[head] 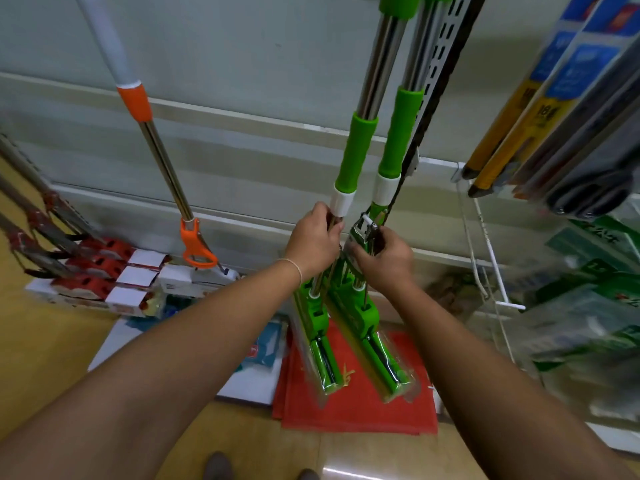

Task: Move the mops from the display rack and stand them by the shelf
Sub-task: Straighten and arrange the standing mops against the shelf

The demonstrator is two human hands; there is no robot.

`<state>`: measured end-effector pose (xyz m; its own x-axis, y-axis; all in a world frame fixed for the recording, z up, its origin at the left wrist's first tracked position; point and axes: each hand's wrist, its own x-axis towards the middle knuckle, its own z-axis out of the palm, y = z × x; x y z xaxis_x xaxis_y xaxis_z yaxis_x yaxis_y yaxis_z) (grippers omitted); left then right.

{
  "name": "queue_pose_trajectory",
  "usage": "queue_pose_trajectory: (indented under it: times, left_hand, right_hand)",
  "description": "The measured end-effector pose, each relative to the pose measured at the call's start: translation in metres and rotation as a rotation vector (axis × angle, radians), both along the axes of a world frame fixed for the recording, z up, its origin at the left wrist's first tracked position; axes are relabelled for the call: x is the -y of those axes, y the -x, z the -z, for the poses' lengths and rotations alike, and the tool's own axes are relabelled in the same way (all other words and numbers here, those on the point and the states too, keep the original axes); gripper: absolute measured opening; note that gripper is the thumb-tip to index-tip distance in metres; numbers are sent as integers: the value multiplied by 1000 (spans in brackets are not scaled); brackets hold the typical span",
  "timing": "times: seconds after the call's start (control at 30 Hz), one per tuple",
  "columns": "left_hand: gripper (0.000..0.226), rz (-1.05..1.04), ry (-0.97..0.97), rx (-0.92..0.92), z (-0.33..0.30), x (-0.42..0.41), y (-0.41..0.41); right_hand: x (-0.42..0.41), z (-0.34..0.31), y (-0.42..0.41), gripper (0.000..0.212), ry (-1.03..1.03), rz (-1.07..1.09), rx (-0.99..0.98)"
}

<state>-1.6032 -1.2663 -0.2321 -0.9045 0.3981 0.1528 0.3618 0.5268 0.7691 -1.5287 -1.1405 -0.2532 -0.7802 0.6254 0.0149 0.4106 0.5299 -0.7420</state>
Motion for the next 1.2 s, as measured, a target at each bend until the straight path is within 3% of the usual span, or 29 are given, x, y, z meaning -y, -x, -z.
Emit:
queue_pose_trajectory:
  times: [0.4, 0.63, 0.93, 1.2]
  left_hand:
    - [19, 153, 66, -55, -1, 29, -25]
    - [18, 247, 118, -53, -2, 53, -31]
    - [19, 267, 122, 13, -8, 67, -37]
    - [18, 184, -167, 256, 2, 49, -60]
  right_hand:
    - [-17, -5, -18, 34, 13, -32, -33]
    - [-36, -2, -12, 43, 135, -144, 7]
    - [-47, 7, 12, 37, 258, -175, -87]
    - [-27, 11, 32, 42, 214, -140, -105]
